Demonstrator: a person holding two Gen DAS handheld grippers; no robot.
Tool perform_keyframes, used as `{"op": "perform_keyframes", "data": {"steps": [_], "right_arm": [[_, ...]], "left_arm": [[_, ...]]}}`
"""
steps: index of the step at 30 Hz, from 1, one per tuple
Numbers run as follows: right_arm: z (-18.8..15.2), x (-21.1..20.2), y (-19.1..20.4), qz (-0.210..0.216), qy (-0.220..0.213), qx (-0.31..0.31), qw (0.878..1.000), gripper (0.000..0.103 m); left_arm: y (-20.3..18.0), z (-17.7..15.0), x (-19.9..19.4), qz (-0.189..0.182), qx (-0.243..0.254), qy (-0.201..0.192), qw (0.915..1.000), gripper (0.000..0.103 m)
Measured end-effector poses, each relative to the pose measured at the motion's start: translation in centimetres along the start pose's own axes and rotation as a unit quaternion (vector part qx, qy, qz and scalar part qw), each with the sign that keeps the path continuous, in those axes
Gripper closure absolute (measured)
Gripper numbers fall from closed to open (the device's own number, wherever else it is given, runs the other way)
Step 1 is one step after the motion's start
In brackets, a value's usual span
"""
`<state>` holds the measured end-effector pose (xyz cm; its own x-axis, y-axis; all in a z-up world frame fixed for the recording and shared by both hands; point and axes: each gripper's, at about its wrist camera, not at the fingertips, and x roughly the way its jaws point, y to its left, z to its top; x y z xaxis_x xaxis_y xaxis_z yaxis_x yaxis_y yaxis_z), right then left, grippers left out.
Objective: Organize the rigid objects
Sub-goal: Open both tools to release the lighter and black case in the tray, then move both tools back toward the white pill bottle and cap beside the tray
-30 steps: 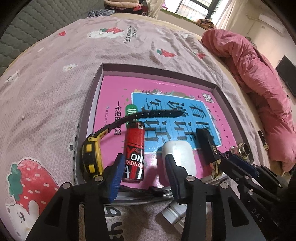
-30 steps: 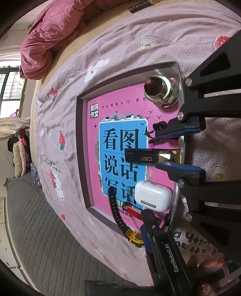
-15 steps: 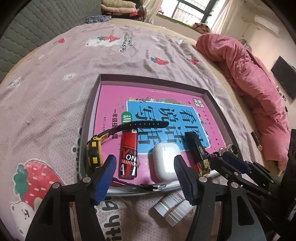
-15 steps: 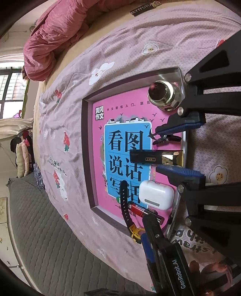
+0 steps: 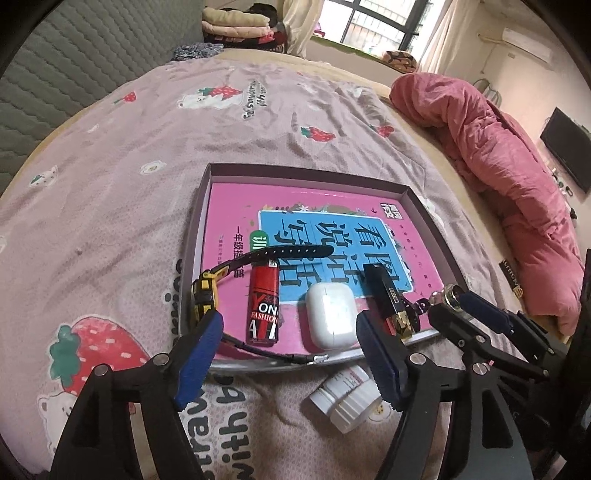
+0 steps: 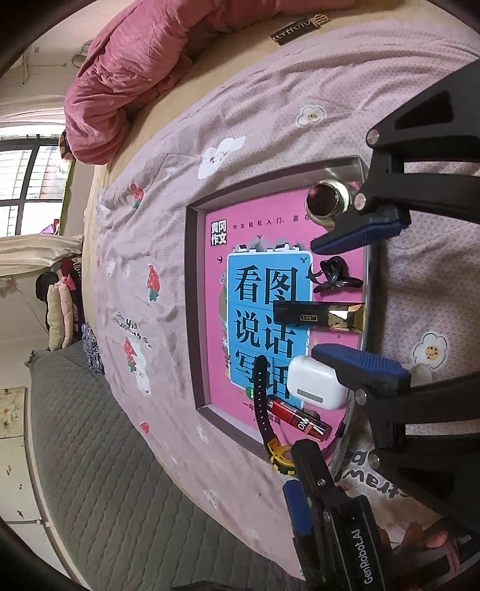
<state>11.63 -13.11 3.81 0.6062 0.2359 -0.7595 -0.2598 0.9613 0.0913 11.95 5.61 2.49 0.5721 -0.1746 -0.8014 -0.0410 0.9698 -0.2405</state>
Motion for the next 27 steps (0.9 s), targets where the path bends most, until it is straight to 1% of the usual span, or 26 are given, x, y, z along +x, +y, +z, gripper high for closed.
{"op": "perform_keyframes", "data": {"steps": [11,14,17,27], "right_arm": [[-0.9,-1.9,0.4,0.011,-0.013,-0.014,1.000,0.052],[-1.4,-2.4,0.8,0.019,-0.016,-0.024,0.999,0.050],[-1.8,-2.6,1.1,0.023,-0.015,-0.029,0.999,0.045],[-3.4,-3.6,2.0,0.035,-0.009,-0.049,0.998,0.044]], "left_arm": [[-0.1,-1.0,-1.8,0.006,0.008,-0.004,0.9999,0.026],[-0.1,-1.2,-2.2,0.007,0.010,-0.005,0.9999,0.026],[-0.2,-1.5,-2.6,0.006,0.012,-0.003,0.9999,0.026],[-0.4,-2.6,-3.4,0.013,0.018,0.006,0.9997,0.026]]}}
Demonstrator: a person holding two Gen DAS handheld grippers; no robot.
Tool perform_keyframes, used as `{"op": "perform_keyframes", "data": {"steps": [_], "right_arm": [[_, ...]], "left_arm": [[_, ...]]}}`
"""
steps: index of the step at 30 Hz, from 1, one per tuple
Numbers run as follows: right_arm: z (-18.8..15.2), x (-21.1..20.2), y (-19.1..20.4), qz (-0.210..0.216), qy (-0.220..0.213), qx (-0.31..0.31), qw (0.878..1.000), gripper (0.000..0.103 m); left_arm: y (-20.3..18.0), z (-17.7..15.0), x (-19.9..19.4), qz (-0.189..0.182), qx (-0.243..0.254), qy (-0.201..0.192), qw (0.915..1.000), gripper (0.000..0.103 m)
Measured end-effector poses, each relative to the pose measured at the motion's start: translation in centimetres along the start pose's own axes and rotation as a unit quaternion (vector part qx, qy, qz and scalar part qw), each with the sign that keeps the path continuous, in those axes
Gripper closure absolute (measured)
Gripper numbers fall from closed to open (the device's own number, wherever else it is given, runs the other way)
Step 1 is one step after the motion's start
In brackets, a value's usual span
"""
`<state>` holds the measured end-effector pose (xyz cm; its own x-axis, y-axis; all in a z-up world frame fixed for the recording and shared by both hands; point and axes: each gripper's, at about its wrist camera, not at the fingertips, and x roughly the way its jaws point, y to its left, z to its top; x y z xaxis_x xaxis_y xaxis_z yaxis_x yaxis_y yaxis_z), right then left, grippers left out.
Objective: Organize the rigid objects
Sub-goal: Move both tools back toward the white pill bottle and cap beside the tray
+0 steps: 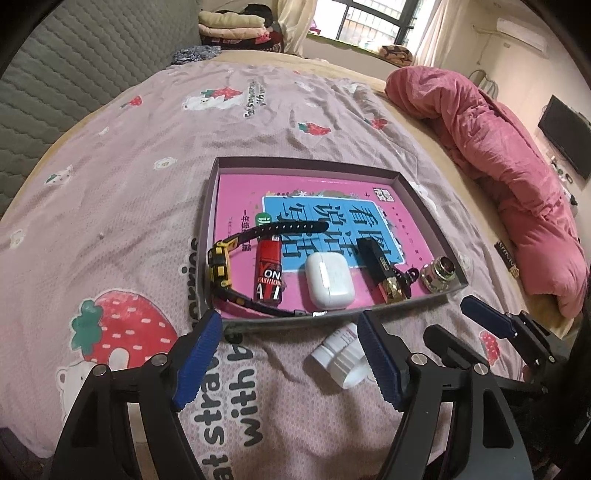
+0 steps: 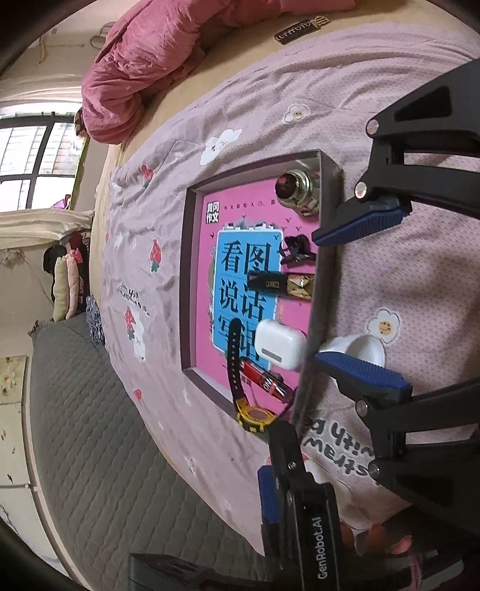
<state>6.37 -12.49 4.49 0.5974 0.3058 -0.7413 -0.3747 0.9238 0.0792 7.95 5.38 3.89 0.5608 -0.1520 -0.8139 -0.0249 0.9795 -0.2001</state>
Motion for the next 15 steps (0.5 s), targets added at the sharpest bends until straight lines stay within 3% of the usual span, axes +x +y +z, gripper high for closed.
{"op": "perform_keyframes", "data": {"steps": [15], "right_arm": [[-3.0,0.5,3.3,0.022,0.017,-0.064,0.998,0.036]], "left_arm": [[0.4,-2.4,0.1,0.006,0.000,0.029,0.9996,0.026]]}}
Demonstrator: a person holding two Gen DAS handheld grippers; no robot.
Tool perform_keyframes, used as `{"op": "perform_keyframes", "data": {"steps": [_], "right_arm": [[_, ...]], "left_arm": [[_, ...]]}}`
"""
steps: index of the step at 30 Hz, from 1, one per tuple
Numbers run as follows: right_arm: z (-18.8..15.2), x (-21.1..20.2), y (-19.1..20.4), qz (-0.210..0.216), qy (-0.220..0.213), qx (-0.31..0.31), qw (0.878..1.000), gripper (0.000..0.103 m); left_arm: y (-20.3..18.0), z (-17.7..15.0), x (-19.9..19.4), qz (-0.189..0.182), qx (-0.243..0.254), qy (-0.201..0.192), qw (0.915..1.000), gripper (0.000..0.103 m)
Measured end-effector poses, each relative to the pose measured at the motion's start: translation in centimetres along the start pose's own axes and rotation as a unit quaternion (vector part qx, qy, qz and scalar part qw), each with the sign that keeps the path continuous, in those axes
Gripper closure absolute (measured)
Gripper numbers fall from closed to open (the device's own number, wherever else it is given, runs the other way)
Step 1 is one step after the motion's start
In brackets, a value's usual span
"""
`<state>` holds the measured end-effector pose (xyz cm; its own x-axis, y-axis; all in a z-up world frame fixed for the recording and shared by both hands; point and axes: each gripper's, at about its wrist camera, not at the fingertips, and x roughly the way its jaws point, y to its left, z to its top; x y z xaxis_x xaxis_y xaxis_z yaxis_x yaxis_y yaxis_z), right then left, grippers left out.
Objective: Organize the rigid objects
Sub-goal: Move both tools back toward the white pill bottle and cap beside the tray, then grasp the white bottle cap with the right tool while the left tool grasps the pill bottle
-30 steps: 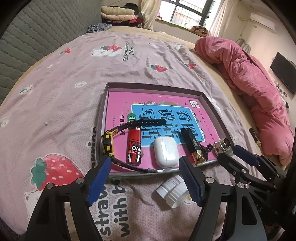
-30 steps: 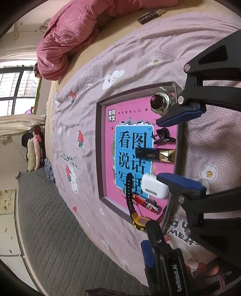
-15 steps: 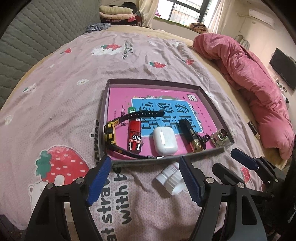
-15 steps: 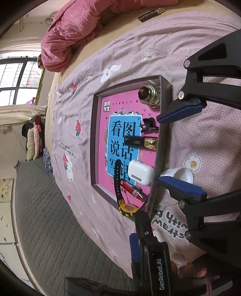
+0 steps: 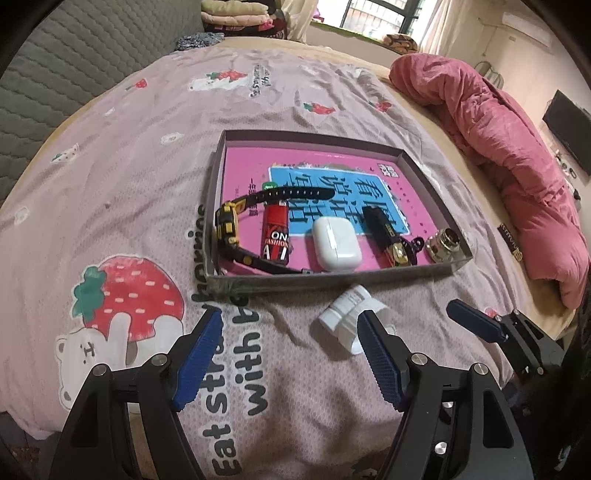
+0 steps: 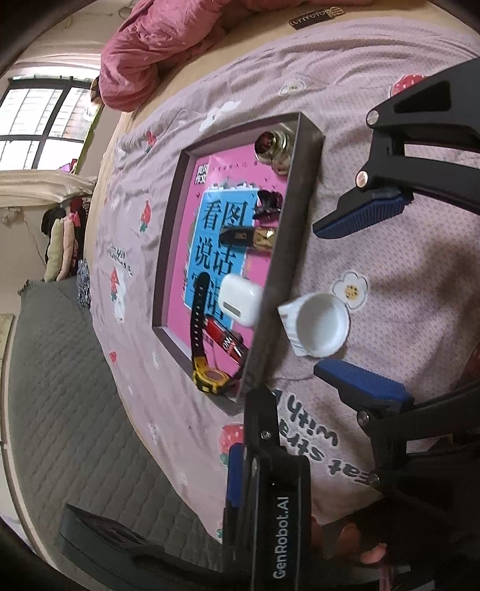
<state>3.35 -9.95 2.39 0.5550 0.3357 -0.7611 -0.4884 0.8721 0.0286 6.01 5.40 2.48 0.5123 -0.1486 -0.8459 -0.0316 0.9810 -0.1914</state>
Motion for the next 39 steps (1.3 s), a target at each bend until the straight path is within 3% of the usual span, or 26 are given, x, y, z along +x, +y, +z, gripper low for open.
{"op": "perform_keyframes", "data": {"steps": [13,32,39], "right_arm": [[-0.7,2.1,0.5,0.018,0.005,-0.003,1.000,0.036],[-0.2,6.1,0.1,0.009,0.009,-0.003,1.000,0.036],[-0.3,6.0,-0.4,0.015,0.009,0.002,1.000,0.053]], "left_arm": [[0.4,-0.9,1.6,-0.013,-0.005,0.020,0.9997,0.026],[-0.2,-1.5,3.6,-0.021,0.002,0.046,0.9987,0.026],[-0.5,-1.3,4.2,-0.024,0.003,0.051,0.9984,0.026]]}}
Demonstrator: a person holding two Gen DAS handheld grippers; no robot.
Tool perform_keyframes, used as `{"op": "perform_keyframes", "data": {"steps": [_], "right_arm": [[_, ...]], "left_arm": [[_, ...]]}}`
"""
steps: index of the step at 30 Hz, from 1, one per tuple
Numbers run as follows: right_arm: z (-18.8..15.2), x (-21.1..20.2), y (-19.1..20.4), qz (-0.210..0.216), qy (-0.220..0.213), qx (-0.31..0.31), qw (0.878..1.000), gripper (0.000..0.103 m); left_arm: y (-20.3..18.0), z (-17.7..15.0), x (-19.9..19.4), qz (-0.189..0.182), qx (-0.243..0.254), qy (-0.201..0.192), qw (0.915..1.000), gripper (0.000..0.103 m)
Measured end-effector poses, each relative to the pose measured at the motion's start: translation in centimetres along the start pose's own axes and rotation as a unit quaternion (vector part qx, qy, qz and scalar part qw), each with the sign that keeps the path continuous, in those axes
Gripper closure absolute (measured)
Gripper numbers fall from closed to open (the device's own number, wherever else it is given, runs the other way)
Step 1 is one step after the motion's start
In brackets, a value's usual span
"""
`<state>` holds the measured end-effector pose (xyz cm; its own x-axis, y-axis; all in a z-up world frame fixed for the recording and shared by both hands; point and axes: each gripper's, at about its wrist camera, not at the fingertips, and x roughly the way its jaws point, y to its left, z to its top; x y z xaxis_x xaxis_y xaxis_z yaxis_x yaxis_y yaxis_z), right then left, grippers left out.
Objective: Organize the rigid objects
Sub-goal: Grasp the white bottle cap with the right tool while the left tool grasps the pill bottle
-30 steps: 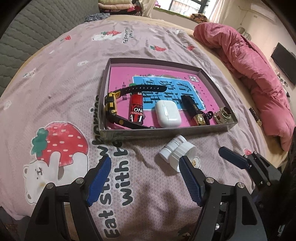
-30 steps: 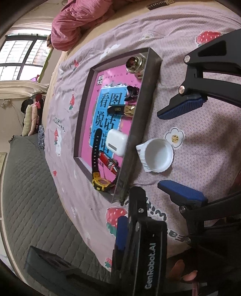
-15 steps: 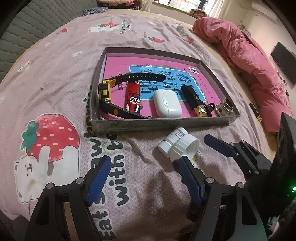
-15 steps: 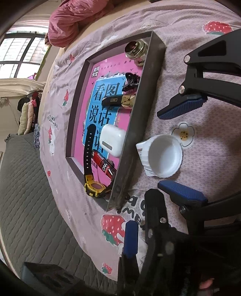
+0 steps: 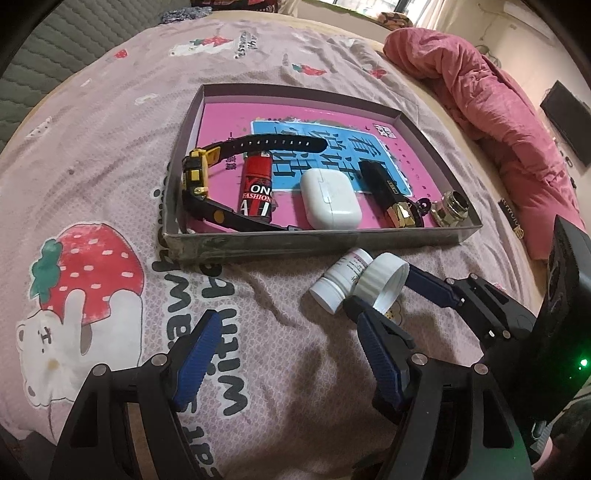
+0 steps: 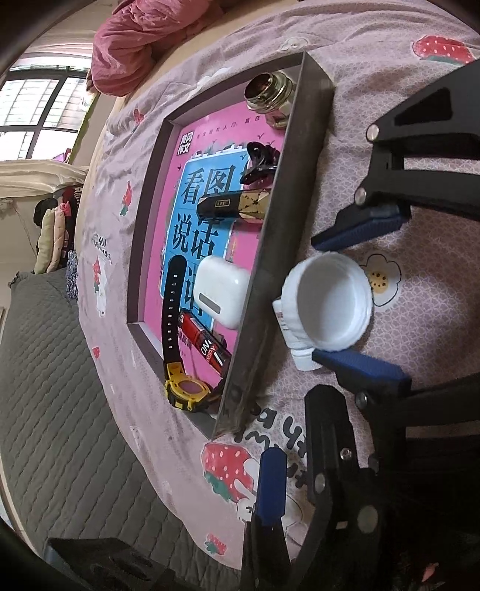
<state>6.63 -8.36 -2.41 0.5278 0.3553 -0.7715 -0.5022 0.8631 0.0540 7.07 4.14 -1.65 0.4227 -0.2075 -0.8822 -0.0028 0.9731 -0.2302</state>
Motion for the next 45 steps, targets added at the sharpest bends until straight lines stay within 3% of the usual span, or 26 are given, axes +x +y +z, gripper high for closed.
{"op": "perform_keyframes", "data": {"steps": [8,25,30,38,45], "right_arm": [[-0.1,-0.7,-1.8,0.001,-0.005,0.019,1.000,0.053],[-0.6,-3.0,-5.1,-0.052,-0.006,0.026,0.998,0.053],[-0.9,-3.1,-5.7,-0.052,-0.004,0.040,0.998,0.053],[-1.3,-3.0,-6.5,-0.046,0.001,0.061,0.997,0.053],[-1.4,-3.0,-7.2,-0.044,0.001,0.078,0.996,0.053]], "left_arm": [[-0.4,0.4,0.6,-0.003,0.002,0.004,1.0000,0.026],[-2.1,1.5,3.4,-0.034,0.025,0.020,0.9989,0.026],[-2.4,2.2,4.2,-0.027,0.034,0.017,0.9989,0.026],[-3.6,2.9,5.2,-0.031,0.057,0.017,0.9978,0.043],[-4.4,2.8,5.9,-0.023,0.077,0.019,0.9966,0.046]]}}
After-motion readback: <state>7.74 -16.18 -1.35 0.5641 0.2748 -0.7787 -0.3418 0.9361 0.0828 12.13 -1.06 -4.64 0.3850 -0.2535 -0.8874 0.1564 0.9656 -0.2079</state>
